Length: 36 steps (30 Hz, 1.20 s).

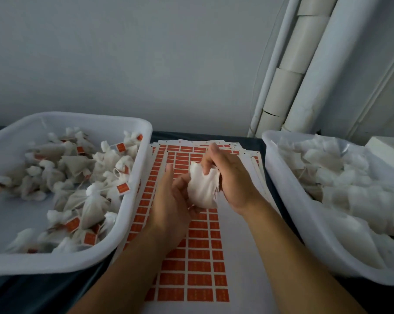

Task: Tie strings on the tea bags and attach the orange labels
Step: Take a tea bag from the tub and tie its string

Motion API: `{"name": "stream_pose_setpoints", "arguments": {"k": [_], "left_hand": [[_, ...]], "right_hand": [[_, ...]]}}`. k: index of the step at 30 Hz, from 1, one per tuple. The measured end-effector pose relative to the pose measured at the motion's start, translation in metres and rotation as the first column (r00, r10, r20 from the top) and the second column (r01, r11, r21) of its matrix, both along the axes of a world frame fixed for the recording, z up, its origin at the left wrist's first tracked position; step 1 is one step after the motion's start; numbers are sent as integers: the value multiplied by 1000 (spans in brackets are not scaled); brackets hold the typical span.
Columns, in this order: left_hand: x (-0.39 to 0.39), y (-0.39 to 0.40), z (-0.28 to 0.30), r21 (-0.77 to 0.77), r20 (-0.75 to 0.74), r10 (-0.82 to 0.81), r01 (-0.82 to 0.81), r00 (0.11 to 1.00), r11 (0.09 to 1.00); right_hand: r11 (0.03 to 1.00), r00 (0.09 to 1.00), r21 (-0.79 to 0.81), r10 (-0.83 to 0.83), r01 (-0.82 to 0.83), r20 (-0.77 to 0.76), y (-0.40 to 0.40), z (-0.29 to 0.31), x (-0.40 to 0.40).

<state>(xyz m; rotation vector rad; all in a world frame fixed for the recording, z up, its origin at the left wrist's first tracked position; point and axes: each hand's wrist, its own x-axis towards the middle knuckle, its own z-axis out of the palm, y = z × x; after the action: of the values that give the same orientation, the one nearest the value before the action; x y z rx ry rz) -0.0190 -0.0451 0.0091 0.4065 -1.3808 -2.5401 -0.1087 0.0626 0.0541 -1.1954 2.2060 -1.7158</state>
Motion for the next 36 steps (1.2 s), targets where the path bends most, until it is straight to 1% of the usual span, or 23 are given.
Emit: {"name": "stream_pose_setpoints", "arguments": {"k": [1, 3, 5, 7, 11, 13, 16, 19, 23, 25, 27, 29, 31, 33, 35, 36], "left_hand": [[0, 0, -1, -106, 10, -3, 4, 1000, 994], [1, 1, -4, -319, 39, 15, -2, 999, 948], [0, 3, -7, -399, 69, 64, -32, 996, 916], [-2, 4, -8, -414, 73, 128, -87, 989, 906], [-4, 2, -11, -472, 7, 263, -228, 965, 852], [-4, 1, -15, -470, -26, 284, -262, 958, 843], [-4, 2, -15, -469, -48, 291, -279, 955, 838], [-4, 3, -13, -459, -40, 308, -291, 951, 839], [-5, 2, -11, -431, 21, 348, -306, 937, 849], [-5, 2, -11, -432, 39, 366, -315, 930, 845], [-5, 1, -10, -441, 55, 383, -321, 922, 838], [-6, -1, -10, -445, 79, 368, -298, 926, 845], [-4, 1, -6, -462, 74, 338, -268, 938, 845], [-1, 5, 1, -557, 12, 296, -239, 955, 795], [1, 9, 4, -678, -79, 221, -214, 972, 703], [2, 10, 2, -740, -101, 171, -189, 980, 646]], "right_hand": [[1000, 999, -9, 7, -7, 44, 2, -6, -2], [1000, 995, -13, 10, -9, 97, 6, -16, -6], [999, 997, 10, -31, 30, 75, 11, -22, -7], [996, 996, 43, -75, 73, 41, 15, -25, -7], [983, 991, 122, -131, 134, -34, 26, -25, -4], [973, 989, 182, -130, 140, -64, 30, -27, 1], [953, 980, 262, -109, 151, -168, 30, -34, 4], [959, 965, 240, -88, 149, -246, 30, -35, 4], [970, 962, 204, -79, 135, -260, 33, -34, 2], [969, 976, 222, -59, 107, -211, 35, -33, 0], [975, 995, 217, -23, 42, -93, 37, -31, -1], [989, 997, 142, 20, -31, 75, 39, -28, -2], [997, 967, 5, 74, -78, 243, 41, -24, -4], [986, 912, -143, 133, -82, 389, 42, -23, -6], [965, 847, -252, 188, -66, 497, 42, -23, -6], [955, 822, -289, 210, -57, 529, 41, -23, -6]]}}
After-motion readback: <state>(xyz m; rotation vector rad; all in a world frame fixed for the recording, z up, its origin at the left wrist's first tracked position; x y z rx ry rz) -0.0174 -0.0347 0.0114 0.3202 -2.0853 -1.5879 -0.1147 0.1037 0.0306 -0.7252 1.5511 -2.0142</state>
